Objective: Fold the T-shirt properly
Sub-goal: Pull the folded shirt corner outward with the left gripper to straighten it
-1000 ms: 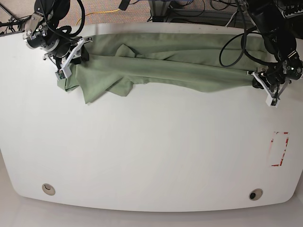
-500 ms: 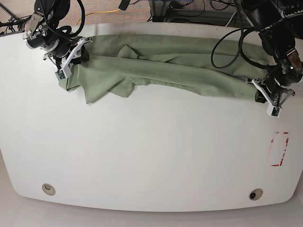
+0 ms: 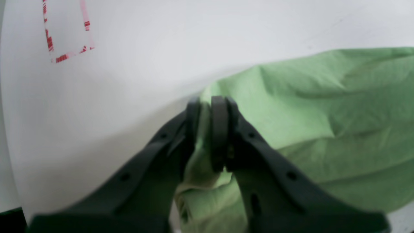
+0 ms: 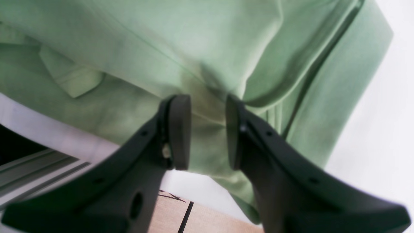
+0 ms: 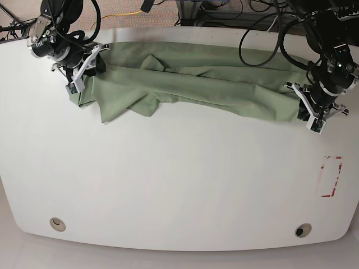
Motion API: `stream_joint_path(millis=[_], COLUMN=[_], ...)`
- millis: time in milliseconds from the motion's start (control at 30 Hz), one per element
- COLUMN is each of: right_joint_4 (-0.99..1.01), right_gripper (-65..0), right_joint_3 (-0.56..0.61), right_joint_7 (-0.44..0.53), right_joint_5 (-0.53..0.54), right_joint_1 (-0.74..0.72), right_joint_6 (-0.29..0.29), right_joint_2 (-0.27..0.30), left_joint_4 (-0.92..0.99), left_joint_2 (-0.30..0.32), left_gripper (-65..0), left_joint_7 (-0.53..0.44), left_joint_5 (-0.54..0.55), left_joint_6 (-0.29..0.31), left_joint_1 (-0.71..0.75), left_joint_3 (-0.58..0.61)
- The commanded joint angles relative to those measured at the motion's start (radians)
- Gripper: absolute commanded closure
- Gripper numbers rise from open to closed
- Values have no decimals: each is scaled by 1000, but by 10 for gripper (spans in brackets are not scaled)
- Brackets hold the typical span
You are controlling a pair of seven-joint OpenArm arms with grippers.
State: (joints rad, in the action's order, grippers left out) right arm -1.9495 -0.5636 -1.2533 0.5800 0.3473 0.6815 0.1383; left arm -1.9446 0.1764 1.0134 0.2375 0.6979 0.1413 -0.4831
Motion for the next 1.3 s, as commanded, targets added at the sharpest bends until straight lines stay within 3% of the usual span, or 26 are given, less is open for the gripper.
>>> stream_joint_path(millis=[0, 200, 267, 467, 533, 800, 900, 1100, 1267], right_joint_4=[-17, -17, -17, -17, -17, -17, -17, -17, -17], right_gripper=[-171, -171, -171, -171, -171, -171, -171, -171, -171], right_joint_3=[-5, -5, -5, -5, -5, -5, -5, -5, -5], right_joint_7=[16, 16, 16, 16, 16, 16, 16, 16, 16], right_joint_5=[11, 11, 11, 11, 11, 11, 11, 11, 11], right_joint_1=[-4, -4, -4, -6, -6, -20, -23, -21, -24], right_joint_6=[8, 8, 8, 8, 8, 8, 8, 8, 8], right_joint_2=[10, 10, 10, 10, 10, 8, 8, 8, 8], left_joint_4=[-29, 1, 17, 40, 47, 101, 184, 331, 460], left_joint_2=[15, 36, 70, 70, 70, 53, 13, 5, 5], left_gripper=[-42, -57, -126, -336, -375, -360, -349, -350, -350], left_joint_7=[-15, -3, 15, 15, 15, 49, 51, 49, -41], left_joint_5=[7, -2, 3, 4, 3, 50, 32, -36, -96], left_joint_6=[0, 0, 0, 0, 0, 0, 0, 0, 0], left_joint_1=[11, 33, 47, 51, 47, -62, -147, -253, -312], left_joint_3=[-4, -2, -1, -7, -2, -52, -82, -81, -84])
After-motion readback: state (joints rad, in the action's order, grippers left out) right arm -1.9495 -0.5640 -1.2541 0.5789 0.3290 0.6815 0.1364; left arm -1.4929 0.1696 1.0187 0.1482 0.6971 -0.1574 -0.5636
